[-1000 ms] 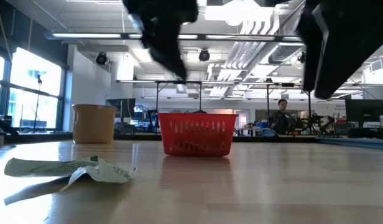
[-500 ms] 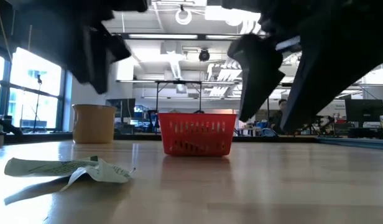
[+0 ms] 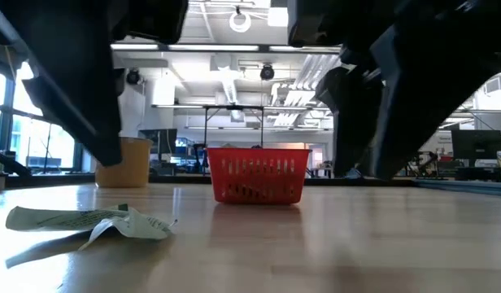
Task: Pick and place Stevia / Truvia into bins
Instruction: Put the white stevia packet into the red basket
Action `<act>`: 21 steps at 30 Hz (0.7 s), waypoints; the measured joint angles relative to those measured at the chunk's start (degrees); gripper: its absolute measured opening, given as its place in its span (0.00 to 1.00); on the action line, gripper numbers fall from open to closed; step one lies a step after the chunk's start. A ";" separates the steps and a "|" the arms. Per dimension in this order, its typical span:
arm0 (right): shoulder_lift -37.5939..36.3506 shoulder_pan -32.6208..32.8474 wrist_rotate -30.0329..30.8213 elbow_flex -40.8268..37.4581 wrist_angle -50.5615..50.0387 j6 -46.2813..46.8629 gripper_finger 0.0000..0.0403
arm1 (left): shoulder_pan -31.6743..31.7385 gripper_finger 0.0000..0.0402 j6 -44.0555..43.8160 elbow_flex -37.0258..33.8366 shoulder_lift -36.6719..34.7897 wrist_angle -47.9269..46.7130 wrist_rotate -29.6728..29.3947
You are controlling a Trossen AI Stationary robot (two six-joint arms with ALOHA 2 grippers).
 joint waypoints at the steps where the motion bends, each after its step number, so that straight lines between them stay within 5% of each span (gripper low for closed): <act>1: 0.00 -0.10 -1.09 0.00 0.00 -0.10 0.79 | -0.54 0.57 -0.62 0.00 0.22 -0.31 -1.57; 8: 0.00 0.36 1.77 0.00 0.05 -0.27 0.79 | -0.53 0.66 -3.75 -0.02 1.09 -6.08 -4.20; 21: 0.00 0.35 3.99 0.00 -1.22 -0.88 0.79 | -1.08 0.59 -3.31 0.48 8.19 -0.40 -1.38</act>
